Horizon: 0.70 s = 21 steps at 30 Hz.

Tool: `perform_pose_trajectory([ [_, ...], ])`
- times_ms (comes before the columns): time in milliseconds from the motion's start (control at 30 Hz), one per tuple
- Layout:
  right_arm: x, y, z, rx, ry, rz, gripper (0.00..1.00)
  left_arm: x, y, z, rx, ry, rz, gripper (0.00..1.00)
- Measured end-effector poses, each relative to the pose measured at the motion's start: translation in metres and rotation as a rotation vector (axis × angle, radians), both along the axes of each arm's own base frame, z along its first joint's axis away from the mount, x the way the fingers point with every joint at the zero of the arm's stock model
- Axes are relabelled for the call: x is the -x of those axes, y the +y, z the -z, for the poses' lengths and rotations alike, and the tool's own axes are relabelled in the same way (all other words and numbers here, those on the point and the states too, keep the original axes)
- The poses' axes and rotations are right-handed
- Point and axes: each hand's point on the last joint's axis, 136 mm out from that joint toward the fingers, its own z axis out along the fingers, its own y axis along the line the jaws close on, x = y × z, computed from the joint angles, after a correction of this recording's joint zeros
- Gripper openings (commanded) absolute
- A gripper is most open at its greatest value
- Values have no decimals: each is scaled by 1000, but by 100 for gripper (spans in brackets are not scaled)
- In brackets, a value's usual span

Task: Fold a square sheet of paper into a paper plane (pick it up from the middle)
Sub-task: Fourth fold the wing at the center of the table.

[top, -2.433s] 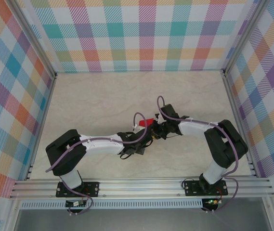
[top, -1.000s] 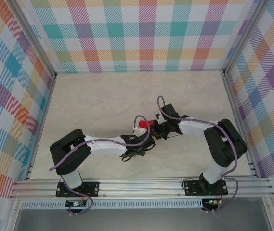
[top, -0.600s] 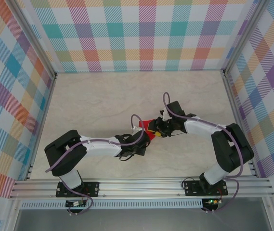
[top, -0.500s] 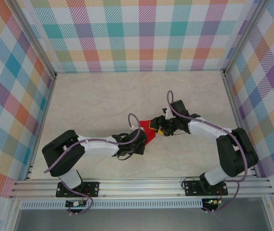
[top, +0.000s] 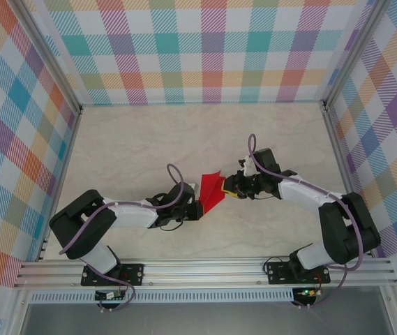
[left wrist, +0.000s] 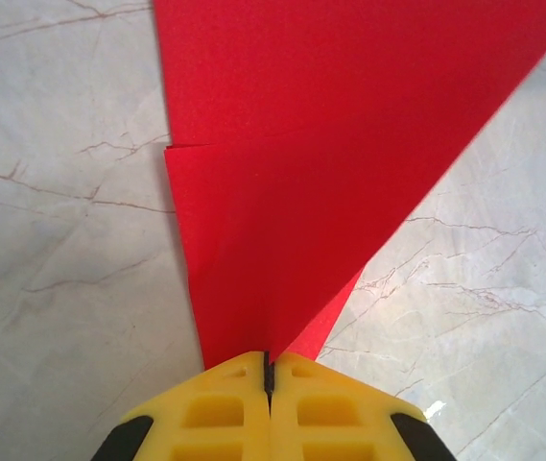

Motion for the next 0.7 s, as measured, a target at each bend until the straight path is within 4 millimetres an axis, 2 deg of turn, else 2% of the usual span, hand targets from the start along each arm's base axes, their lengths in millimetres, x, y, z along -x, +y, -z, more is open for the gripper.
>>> perform_pose_trajectory([
  [300, 6, 26, 21, -34, 50, -60, 19, -2, 5, 2, 92, 48, -46, 2],
  [533, 7, 41, 47, -47, 118, -77, 18, -5, 7, 3, 137, 84, -73, 2],
  [700, 2, 48, 47, -68, 121, -82, 18, -6, 7, 3, 159, 105, -80, 2],
])
